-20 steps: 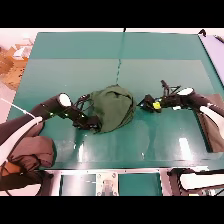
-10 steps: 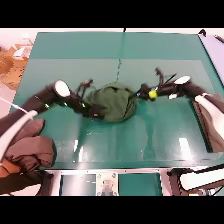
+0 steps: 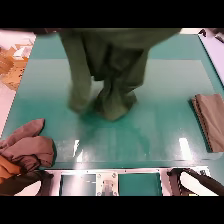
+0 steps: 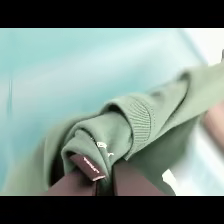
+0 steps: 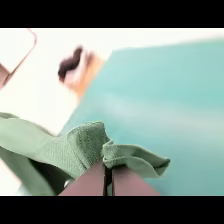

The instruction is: Fold the shirts.

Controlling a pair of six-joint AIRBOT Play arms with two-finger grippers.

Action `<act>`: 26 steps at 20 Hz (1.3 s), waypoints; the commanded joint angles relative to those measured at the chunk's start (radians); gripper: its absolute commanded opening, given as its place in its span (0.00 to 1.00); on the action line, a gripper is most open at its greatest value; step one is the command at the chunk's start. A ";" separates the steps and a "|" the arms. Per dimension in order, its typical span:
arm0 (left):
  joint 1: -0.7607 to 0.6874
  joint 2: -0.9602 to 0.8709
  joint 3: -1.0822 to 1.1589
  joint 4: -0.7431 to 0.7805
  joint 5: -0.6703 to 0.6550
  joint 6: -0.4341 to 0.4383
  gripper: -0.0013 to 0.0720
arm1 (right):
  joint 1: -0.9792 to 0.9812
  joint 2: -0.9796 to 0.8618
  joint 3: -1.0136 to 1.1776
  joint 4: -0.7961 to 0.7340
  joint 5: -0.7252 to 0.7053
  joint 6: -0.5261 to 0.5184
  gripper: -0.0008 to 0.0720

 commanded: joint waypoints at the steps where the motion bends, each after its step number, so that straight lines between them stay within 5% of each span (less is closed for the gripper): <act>1: 0.014 0.009 0.238 -0.076 0.023 0.023 0.05 | -0.036 0.176 0.187 -0.093 -0.107 0.009 0.03; 5: 0.014 0.022 0.222 -0.219 0.118 0.083 0.05 | -0.037 0.253 0.230 -0.210 -0.171 0.027 0.03; 11: 0.014 -0.005 0.015 -0.136 0.185 0.107 0.05 | -0.034 0.126 0.150 -0.219 -0.166 0.027 0.03; 25: 0.010 -0.811 -0.033 -0.141 0.166 0.153 0.06 | 0.273 -0.786 -0.079 -0.219 -0.207 -0.036 0.03; 26: 0.010 -0.816 -0.033 -0.137 0.177 0.155 0.29 | 0.278 -0.808 -0.079 -0.219 -0.207 -0.034 0.04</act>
